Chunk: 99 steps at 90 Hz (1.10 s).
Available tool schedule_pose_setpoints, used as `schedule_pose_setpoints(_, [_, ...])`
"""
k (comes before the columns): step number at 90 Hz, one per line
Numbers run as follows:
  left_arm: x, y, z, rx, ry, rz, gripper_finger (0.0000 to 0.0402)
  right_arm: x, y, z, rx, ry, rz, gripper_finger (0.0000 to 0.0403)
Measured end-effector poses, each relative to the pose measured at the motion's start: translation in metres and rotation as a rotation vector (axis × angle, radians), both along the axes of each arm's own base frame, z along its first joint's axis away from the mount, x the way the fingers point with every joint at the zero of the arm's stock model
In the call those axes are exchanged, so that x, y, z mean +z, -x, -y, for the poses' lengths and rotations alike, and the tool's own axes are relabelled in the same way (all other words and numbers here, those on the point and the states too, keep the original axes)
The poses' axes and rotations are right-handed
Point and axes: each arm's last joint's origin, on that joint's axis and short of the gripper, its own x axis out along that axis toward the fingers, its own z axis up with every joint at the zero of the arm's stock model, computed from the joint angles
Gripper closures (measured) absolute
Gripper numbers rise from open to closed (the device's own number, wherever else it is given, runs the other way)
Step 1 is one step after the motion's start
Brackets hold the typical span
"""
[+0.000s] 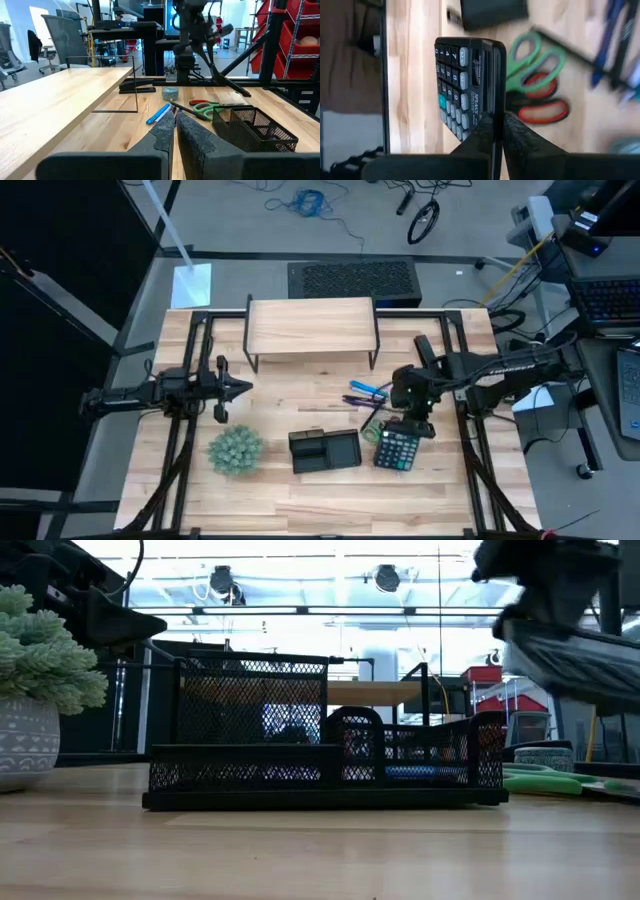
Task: Pick and place office supplies into organizer
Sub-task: Put the black calculator on the shelf
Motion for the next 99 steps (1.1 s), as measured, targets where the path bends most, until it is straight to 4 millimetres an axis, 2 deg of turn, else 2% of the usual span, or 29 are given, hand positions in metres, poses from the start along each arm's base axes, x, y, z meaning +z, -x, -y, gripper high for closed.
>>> schedule_pose_setpoints(9, [0.000, 0.000, 0.000, 0.000, 0.000, 0.000, 0.0391, 0.015, -0.009, 0.011, -0.010, 0.041, 0.038, 0.0403])
schedule_pose_setpoints(21, [0.000, 0.000, 0.000, 0.000, 0.000, 0.000, 0.0391, 0.026, -0.027, 0.028, 0.015, 0.084, -0.013, 0.0403])
schedule_pose_setpoints(45, [0.000, 0.000, 0.000, 0.000, 0.000, 0.000, 0.0391, 0.049, -0.067, 0.074, 0.064, 0.141, -0.023, 0.0403])
schedule_pose_setpoints(76, [0.000, 0.000, 0.000, 0.000, 0.000, 0.000, 0.0391, 0.088, -0.093, 0.149, 0.027, 0.222, 0.034, 0.0403])
schedule_pose_setpoints(99, [0.000, 0.000, 0.000, 0.000, 0.000, 0.000, 0.0391, 0.106, -0.104, 0.203, 0.003, 0.294, 0.071, 0.0403])
